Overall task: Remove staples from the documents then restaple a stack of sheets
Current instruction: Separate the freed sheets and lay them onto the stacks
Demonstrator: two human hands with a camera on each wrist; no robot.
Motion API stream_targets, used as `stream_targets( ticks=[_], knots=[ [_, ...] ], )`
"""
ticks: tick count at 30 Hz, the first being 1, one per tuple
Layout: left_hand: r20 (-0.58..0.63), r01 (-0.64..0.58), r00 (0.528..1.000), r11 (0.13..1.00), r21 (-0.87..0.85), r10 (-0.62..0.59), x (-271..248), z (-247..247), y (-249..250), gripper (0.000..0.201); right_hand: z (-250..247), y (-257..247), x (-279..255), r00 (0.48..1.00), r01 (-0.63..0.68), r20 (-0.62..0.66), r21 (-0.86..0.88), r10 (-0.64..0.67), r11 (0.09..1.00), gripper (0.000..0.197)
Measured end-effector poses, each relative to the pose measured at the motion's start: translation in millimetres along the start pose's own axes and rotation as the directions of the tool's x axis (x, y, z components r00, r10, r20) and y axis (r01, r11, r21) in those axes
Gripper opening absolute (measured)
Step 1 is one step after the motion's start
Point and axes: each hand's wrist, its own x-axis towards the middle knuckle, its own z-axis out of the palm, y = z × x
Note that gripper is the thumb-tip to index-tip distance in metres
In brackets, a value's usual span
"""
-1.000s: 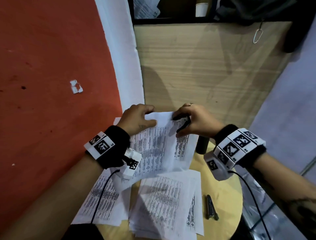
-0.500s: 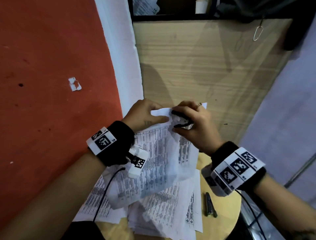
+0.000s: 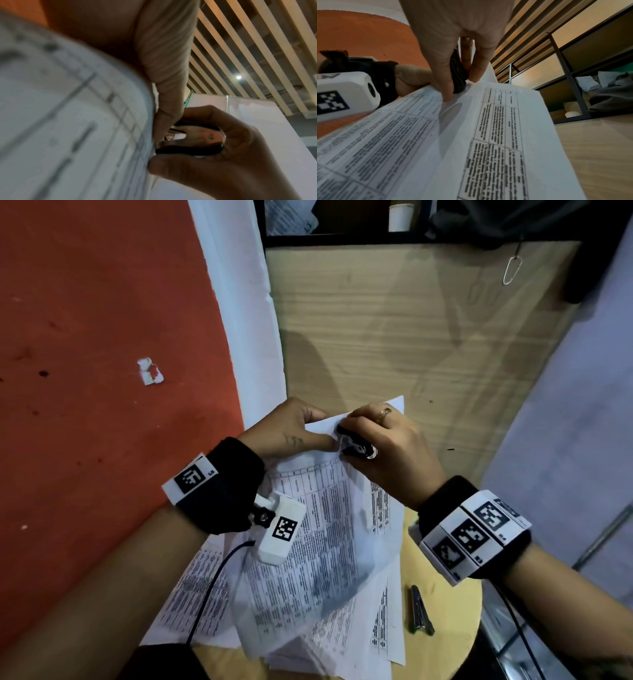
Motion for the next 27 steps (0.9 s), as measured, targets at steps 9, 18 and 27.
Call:
stream_targets(
  ticks=[9, 18, 27],
  knots=[
    [0.034, 0.022, 0.999, 0.997, -0.076, -0.02, -1.5, -1.7, 3.7, 0.012, -2.4, -2.3, 1.6, 0.999, 0.032, 0.004, 0.001, -0.032, 0.999, 0.031],
    [0.057, 0.093, 0.995, 0.984, -0.154, -0.086, -4.8, -1.6, 5.8, 0.015, 1.4, 0.7, 6.4, 0.993, 0.089, 0.081, -0.034, -0.086, 0.995, 0.019],
    [0.058, 0.143, 0.989, 0.975, -0.168, -0.135, -4.1, -3.5, 4.1, 0.019, 2.3, 0.0, 6.8, 0.993, 0.105, 0.07, -0.067, -0.1, 0.992, 0.011]
  ],
)
